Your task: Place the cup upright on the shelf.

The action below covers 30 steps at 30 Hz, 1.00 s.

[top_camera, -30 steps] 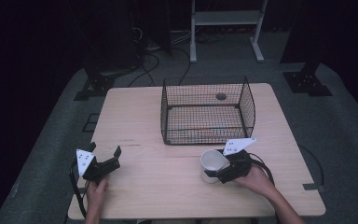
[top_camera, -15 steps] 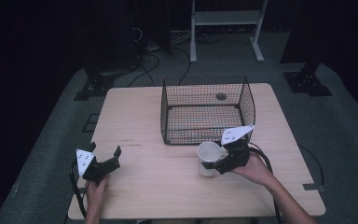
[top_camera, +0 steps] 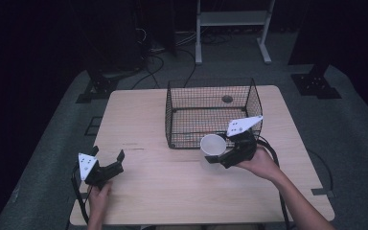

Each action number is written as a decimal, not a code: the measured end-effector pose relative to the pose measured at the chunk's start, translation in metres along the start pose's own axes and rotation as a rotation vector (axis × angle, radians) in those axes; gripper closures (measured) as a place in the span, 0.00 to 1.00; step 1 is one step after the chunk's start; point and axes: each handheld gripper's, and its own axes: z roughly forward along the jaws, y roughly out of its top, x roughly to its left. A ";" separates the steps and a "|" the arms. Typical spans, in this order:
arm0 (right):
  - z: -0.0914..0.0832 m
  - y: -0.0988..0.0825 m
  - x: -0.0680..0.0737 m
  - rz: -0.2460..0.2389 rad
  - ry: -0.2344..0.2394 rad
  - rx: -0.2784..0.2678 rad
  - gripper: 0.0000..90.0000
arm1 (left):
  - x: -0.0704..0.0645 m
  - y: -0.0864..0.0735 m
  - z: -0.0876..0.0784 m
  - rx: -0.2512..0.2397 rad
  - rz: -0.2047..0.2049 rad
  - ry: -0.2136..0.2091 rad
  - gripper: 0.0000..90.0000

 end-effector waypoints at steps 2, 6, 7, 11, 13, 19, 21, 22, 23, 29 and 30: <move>-0.003 0.005 -0.002 -0.004 -0.009 -0.012 0.21 | 0.000 0.000 0.000 -0.001 -0.002 0.000 0.00; -0.010 0.017 -0.005 -0.012 -0.020 -0.039 0.21 | 0.000 0.000 0.000 -0.001 0.002 -0.001 0.00; -0.012 0.020 -0.006 -0.012 -0.020 -0.047 0.21 | 0.000 0.000 0.000 0.000 0.003 -0.001 0.00; -0.016 0.030 -0.011 -0.015 -0.029 -0.059 0.21 | 0.000 0.000 0.000 -0.001 0.001 -0.001 0.00; -0.017 0.035 -0.013 -0.017 -0.036 -0.056 0.21 | 0.000 0.000 0.000 0.000 0.000 0.000 0.00; -0.016 0.049 -0.024 -0.016 -0.043 -0.059 0.21 | 0.000 0.000 0.000 0.000 0.003 0.000 0.00; -0.015 0.053 -0.029 -0.010 -0.044 -0.055 0.21 | 0.000 0.000 0.000 0.001 0.005 -0.001 0.00; -0.014 0.055 -0.031 -0.009 -0.045 -0.054 0.21 | -0.001 0.000 0.000 -0.001 0.004 -0.001 0.00; -0.014 0.057 -0.033 -0.011 -0.048 -0.054 0.21 | -0.001 0.000 0.000 0.000 0.006 0.000 0.00; -0.011 0.070 -0.043 -0.008 -0.057 -0.051 0.21 | -0.001 0.000 0.000 0.000 0.008 -0.001 0.00; -0.011 0.071 -0.045 -0.004 -0.058 -0.053 0.21 | -0.001 0.000 0.000 -0.001 0.009 -0.001 0.00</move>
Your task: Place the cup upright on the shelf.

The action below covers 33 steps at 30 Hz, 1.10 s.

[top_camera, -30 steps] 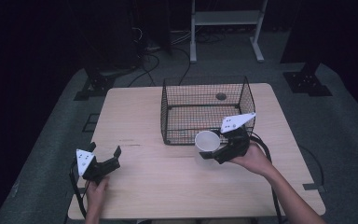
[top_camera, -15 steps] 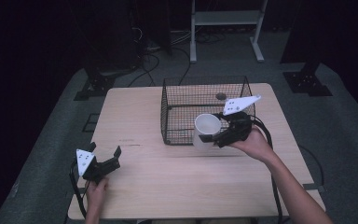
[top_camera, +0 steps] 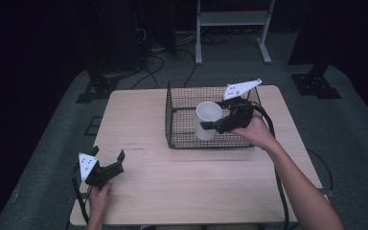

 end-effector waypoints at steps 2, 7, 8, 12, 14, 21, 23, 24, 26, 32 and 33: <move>0.001 0.004 -0.003 -0.004 -0.006 -0.001 0.21 | 0.000 0.000 0.000 0.000 0.000 0.000 0.00; 0.006 0.010 -0.013 0.007 -0.017 0.011 0.21 | 0.000 0.000 0.000 0.000 0.005 -0.002 0.00; 0.007 0.011 -0.015 0.012 -0.017 0.009 0.21 | -0.001 0.000 0.000 0.000 0.006 -0.002 0.00; 0.010 0.013 -0.023 0.024 -0.021 0.005 0.21 | 0.000 0.000 0.000 0.001 0.008 -0.004 0.00; 0.012 0.013 -0.027 0.030 -0.027 -0.002 0.21 | 0.000 0.000 0.000 0.002 0.009 -0.003 0.00; 0.019 0.016 -0.040 0.053 -0.037 0.011 0.21 | 0.000 0.000 0.000 0.002 0.005 -0.002 0.00; 0.022 0.016 -0.044 0.057 -0.036 0.012 0.21 | 0.000 0.000 0.000 0.002 0.001 -0.002 0.00; 0.023 0.016 -0.046 0.062 -0.039 0.013 0.21 | 0.000 0.000 0.000 0.002 0.000 -0.002 0.00; 0.026 0.014 -0.051 0.073 -0.041 0.023 0.21 | 0.000 0.000 0.000 0.002 0.000 -0.002 0.00; 0.036 0.007 -0.063 0.093 -0.048 0.044 0.21 | -0.001 0.000 0.000 0.001 0.007 -0.005 0.00; 0.037 0.006 -0.065 0.096 -0.048 0.045 0.21 | 0.000 0.000 0.000 0.001 0.006 -0.004 0.00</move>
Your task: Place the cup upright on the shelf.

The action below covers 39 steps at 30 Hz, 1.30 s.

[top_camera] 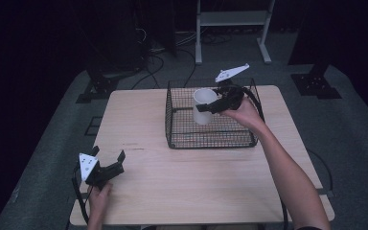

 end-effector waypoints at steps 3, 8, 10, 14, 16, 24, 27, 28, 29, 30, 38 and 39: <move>0.003 -0.001 -0.005 0.009 -0.003 0.006 0.21 | 0.000 0.000 0.000 -0.001 -0.003 0.000 0.00; 0.009 -0.001 -0.011 0.017 -0.011 0.017 0.21 | 0.000 0.000 0.000 -0.001 -0.001 -0.001 0.00; 0.012 -0.001 -0.012 0.022 -0.009 0.020 0.21 | 0.000 0.000 0.000 -0.001 -0.003 -0.001 0.00; 0.019 -0.002 -0.014 0.027 -0.005 0.026 0.21 | 0.000 0.000 0.000 -0.002 -0.002 -0.002 0.00; 0.023 -0.003 -0.016 0.029 -0.003 0.028 0.21 | 0.000 0.000 0.000 -0.003 -0.003 -0.002 0.00; 0.035 -0.009 -0.025 0.059 -0.005 0.034 0.21 | 0.000 0.000 0.000 -0.004 -0.004 -0.003 0.00; 0.039 -0.011 -0.027 0.075 0.004 0.032 0.21 | 0.000 0.000 0.000 -0.003 -0.004 -0.002 0.00; 0.041 -0.011 -0.028 0.073 0.001 0.033 0.21 | 0.000 0.000 0.000 -0.003 -0.003 -0.002 0.00; 0.042 -0.012 -0.028 0.073 0.000 0.033 0.21 | 0.000 0.000 0.000 -0.003 -0.003 -0.003 0.00; 0.044 -0.012 -0.029 0.073 0.002 0.032 0.21 | 0.000 0.000 0.000 -0.003 -0.003 -0.003 0.00; 0.056 -0.016 -0.032 0.069 -0.003 0.076 0.21 | 0.000 0.000 0.000 -0.002 -0.003 -0.002 0.00; 0.057 -0.017 -0.033 0.072 -0.006 0.079 0.21 | 0.000 0.000 0.000 -0.002 -0.004 -0.002 0.00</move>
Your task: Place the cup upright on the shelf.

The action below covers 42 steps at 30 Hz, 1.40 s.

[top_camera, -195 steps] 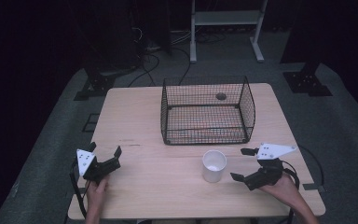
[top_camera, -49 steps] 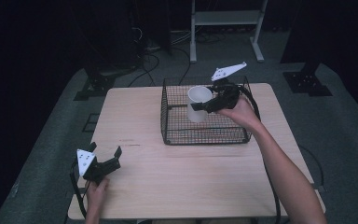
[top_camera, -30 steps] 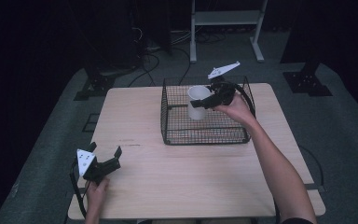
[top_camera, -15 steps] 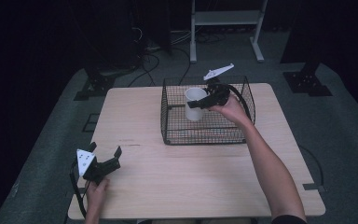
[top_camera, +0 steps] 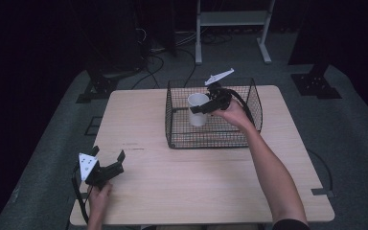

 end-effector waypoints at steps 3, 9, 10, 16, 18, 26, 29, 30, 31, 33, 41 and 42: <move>0.004 -0.002 -0.003 0.003 -0.006 0.014 0.21 | 0.000 0.000 0.000 0.000 0.000 0.000 0.00; 0.011 -0.004 -0.006 0.010 -0.023 0.036 0.21 | 0.000 0.000 0.000 0.000 0.001 -0.001 0.00; 0.013 -0.004 -0.006 0.009 -0.022 0.042 0.21 | 0.000 0.000 0.000 0.000 0.001 0.000 0.00; 0.023 -0.001 -0.005 -0.001 -0.025 0.057 0.21 | 0.000 0.000 0.000 0.001 -0.001 0.000 0.00; 0.026 -0.002 -0.005 -0.002 -0.027 0.070 0.21 | 0.000 0.000 0.000 0.000 0.000 -0.001 0.00; 0.034 -0.006 -0.009 0.001 -0.037 0.107 0.21 | 0.000 0.000 0.000 0.001 -0.002 -0.001 0.00; 0.036 -0.008 -0.011 0.001 -0.041 0.118 0.21 | 0.001 0.000 0.000 0.000 -0.006 -0.002 0.00; 0.036 -0.008 -0.012 0.003 -0.042 0.122 0.21 | 0.001 0.000 0.000 0.000 -0.006 -0.002 0.00; 0.036 -0.009 -0.012 0.002 -0.044 0.127 0.21 | 0.001 0.000 0.000 0.001 -0.007 -0.001 0.00; 0.037 -0.009 -0.012 0.000 -0.045 0.129 0.21 | 0.001 0.000 0.000 0.000 -0.007 -0.001 0.00; 0.041 -0.012 -0.013 0.007 -0.045 0.170 0.21 | 0.001 0.000 0.000 0.000 -0.007 -0.003 0.00; 0.041 -0.012 -0.013 0.008 -0.043 0.172 0.21 | 0.001 0.000 0.000 0.000 -0.006 -0.002 0.00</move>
